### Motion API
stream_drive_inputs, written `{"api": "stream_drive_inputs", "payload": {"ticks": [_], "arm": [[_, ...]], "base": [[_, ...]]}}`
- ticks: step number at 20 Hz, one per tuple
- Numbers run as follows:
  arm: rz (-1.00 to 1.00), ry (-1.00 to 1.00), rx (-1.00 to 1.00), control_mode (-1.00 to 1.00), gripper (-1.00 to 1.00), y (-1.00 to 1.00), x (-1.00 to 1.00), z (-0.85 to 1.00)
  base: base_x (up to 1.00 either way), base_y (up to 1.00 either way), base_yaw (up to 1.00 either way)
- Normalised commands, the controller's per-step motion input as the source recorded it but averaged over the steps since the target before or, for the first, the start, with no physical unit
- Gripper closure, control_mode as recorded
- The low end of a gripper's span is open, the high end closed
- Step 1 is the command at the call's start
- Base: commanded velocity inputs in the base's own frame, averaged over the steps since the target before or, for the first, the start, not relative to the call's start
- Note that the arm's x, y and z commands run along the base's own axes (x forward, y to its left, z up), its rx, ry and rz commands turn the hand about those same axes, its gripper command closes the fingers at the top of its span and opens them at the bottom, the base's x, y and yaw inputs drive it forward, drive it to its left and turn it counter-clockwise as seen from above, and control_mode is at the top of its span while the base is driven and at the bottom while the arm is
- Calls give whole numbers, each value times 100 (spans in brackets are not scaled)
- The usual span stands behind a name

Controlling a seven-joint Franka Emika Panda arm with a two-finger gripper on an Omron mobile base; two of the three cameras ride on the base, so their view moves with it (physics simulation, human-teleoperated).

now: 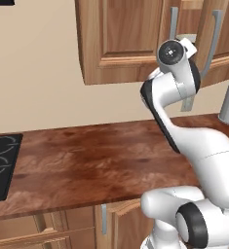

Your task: Move the bowls from the cabinet to the plates on the dining table.

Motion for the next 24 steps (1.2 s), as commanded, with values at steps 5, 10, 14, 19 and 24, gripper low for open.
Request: {"api": "stream_drive_inputs", "payload": {"ticks": [5,10,14,19,24], "arm": [[0,0,-7,-100,-100,-30,39,-1],[0,0,-5,-100,-100,-29,26,0],[0,0,-3,-100,-100,-29,0,0],[0,-4,-2,-100,-100,-51,-12,0],[0,-6,0,-100,-100,-66,-28,2]], "base": [[0,0,0],[0,0,0],[0,0,0],[0,0,0],[0,0,0]]}}
